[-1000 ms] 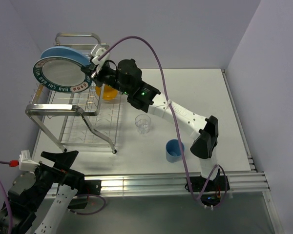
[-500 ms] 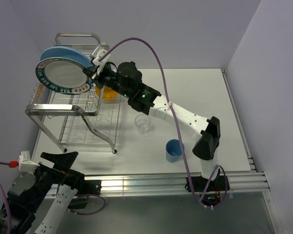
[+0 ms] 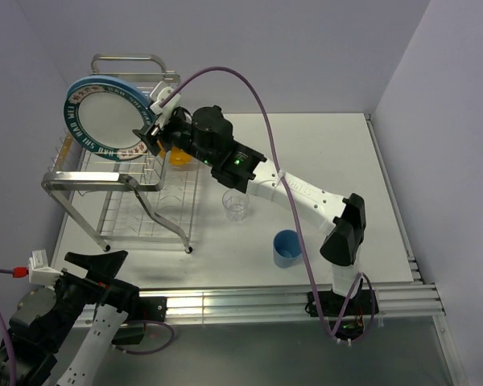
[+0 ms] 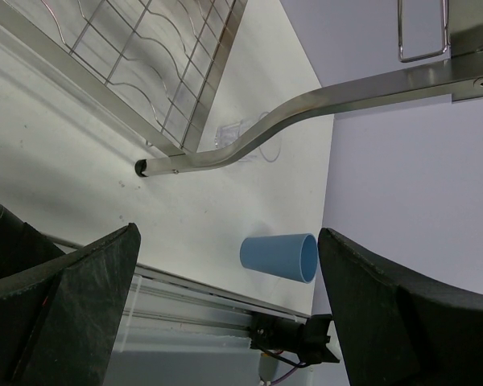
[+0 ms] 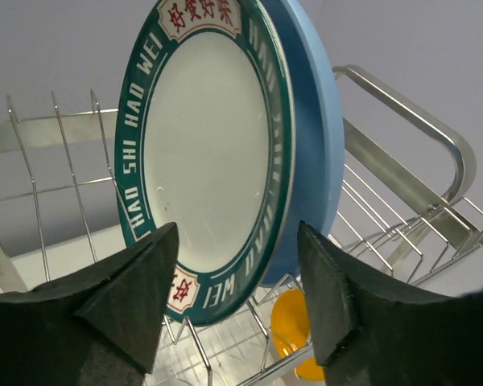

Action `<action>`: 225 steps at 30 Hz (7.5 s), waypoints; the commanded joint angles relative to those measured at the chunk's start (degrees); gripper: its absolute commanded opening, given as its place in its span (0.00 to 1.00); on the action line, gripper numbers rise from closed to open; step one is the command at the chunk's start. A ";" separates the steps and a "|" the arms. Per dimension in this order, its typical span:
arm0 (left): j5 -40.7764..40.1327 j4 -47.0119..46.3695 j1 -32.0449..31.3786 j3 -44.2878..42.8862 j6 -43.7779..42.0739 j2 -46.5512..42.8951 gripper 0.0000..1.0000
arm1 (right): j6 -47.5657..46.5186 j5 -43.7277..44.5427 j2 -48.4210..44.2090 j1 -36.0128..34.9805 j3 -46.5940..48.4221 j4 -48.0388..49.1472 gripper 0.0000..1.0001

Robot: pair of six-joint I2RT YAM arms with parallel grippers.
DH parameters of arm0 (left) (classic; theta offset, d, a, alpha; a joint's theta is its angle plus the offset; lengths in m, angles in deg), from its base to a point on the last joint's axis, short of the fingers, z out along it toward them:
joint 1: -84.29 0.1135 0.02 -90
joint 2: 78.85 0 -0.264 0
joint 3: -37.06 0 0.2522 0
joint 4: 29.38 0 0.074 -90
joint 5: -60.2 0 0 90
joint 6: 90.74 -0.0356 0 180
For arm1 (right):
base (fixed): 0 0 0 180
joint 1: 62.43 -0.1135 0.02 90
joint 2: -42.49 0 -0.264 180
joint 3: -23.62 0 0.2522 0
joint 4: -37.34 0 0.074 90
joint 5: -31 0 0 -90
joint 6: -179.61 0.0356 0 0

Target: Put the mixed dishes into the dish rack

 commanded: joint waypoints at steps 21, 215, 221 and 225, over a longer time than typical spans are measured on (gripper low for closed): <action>1.13 1.06 0.23 -0.96 -0.77 -9.74 0.99 | 0.64 10.08 -25.26 0.76 -24.77 10.07 0.77; 8.25 -45.79 1.64 -19.68 -53.24 49.23 0.99 | 42.74 30.21 -22.37 16.58 -37.02 -43.26 0.00; 8.16 -44.38 1.55 -20.12 -53.33 48.61 0.99 | 43.44 33.73 -25.10 13.59 -35.16 -46.43 0.00; 8.07 -43.77 1.46 -21.08 -53.07 48.35 0.99 | 43.36 35.48 -27.03 12.54 -34.90 -47.75 0.00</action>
